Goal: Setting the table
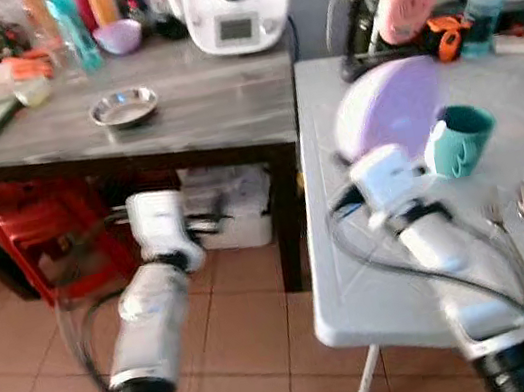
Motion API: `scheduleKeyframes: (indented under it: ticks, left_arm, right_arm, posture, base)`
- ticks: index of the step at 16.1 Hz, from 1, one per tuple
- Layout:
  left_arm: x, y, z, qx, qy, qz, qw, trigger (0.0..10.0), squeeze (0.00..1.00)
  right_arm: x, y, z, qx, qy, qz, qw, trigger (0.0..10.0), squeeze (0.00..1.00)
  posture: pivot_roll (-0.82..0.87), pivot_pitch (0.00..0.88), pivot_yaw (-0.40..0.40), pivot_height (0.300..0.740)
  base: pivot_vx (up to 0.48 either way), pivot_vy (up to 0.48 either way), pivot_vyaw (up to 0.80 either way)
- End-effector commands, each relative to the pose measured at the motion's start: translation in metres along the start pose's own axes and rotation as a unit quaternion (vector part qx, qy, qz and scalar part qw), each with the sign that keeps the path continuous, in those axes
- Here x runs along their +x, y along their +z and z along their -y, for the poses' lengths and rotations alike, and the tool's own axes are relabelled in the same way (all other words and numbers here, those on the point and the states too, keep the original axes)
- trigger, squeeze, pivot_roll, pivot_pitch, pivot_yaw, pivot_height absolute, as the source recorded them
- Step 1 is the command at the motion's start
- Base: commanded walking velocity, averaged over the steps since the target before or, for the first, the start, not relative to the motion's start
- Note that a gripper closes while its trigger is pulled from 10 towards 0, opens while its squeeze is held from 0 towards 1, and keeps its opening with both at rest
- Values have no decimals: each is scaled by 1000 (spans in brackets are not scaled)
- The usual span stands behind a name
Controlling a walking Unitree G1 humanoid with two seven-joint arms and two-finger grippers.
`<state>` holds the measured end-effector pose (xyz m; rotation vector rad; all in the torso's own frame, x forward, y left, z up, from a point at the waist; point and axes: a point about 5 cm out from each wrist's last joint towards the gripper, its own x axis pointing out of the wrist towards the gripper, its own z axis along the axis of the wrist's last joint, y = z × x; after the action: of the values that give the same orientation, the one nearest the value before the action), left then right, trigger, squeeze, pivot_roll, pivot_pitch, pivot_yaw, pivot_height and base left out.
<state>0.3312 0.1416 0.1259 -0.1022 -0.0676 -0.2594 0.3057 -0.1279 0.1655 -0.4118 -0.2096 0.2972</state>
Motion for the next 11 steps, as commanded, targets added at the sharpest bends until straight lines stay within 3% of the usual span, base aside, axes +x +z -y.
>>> scheduleKeyframes:
  ticks: [1, 7, 11]
  left_arm:
    - [2, -1, 7, -1, -12, 0, 1000, 10000, 0]
    - [1, -3, 8, 1, -14, -3, 1000, 10000, 0]
    - [1, -3, 9, 3, -16, -3, 1000, 10000, 0]
  right_arm:
    - [-1, 5, 8, -4, -13, 7, 1000, 10000, 0]
    - [-1, 5, 6, -2, -11, 4, 1000, 10000, 0]
    - [-3, 2, 14, -1, -22, -3, 1000, 10000, 0]
  posture:
    - [-48, 15, 44, 740]
    - [-47, 17, 43, 740]
    - [-49, 15, 46, 740]
  base:
    - [0, 401, 0]
    - [0, 402, 0]
    - [0, 400, 0]
